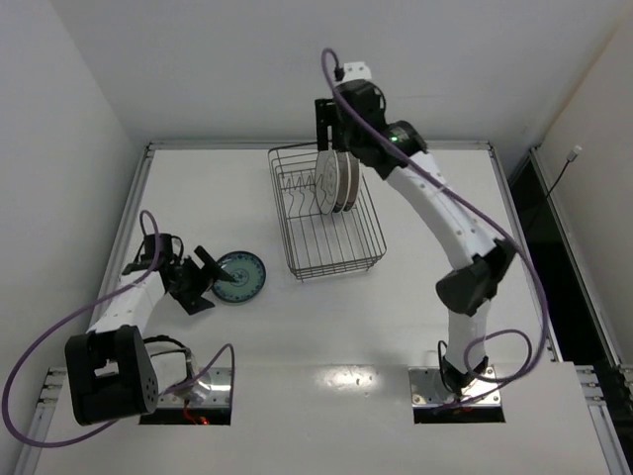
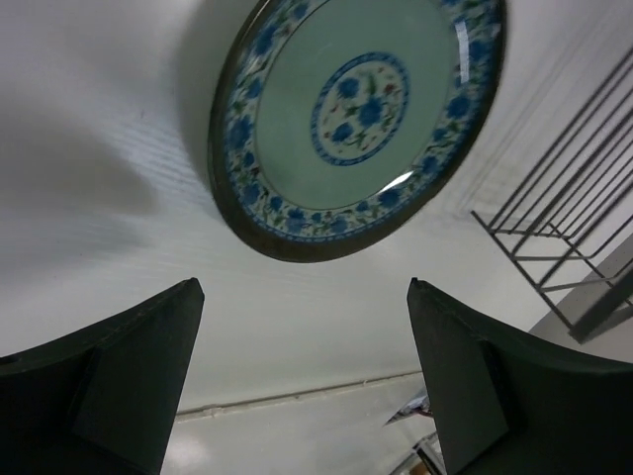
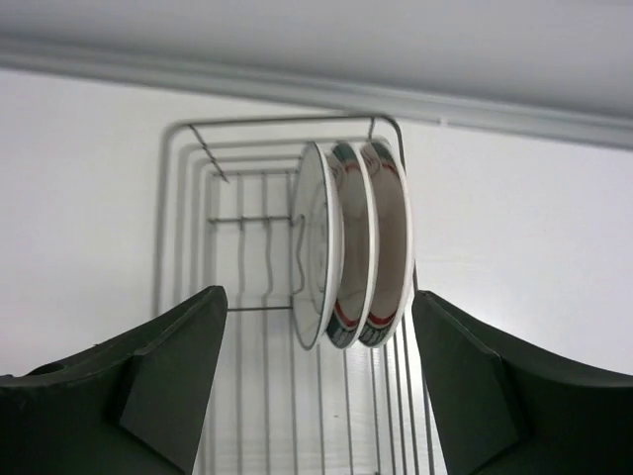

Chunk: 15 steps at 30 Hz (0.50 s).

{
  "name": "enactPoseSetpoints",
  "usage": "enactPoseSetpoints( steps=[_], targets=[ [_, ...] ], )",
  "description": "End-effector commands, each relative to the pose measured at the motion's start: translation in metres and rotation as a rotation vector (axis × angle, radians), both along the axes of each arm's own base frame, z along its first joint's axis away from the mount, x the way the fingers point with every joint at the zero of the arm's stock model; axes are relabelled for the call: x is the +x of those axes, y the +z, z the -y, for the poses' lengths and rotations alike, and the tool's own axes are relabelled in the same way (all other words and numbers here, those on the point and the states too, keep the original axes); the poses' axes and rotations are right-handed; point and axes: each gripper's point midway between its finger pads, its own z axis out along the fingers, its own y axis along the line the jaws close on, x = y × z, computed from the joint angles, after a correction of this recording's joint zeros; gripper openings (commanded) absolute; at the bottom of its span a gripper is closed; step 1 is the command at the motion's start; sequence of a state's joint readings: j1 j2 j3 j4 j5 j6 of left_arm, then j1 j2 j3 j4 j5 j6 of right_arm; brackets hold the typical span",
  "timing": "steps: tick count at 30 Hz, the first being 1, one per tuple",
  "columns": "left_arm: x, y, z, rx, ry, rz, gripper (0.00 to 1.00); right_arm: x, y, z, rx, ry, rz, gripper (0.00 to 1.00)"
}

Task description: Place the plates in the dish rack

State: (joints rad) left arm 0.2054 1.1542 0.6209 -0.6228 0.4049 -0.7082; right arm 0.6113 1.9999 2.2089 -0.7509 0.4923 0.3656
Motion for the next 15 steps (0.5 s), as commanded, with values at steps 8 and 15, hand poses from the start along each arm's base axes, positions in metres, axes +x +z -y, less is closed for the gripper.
enactPoseSetpoints(
  steps=[8, 15],
  targets=[
    [0.007, -0.029, 0.009, -0.117, 0.149, 0.054, 0.59, -0.104, 0.089, 0.023, 0.239, 0.159, 0.025, 0.74],
    [0.029, -0.038, 0.002, -0.116, 0.195, 0.096, 0.28, -0.144, 0.103, 0.063, 0.251, 0.13, 0.029, 0.77]
  ],
)
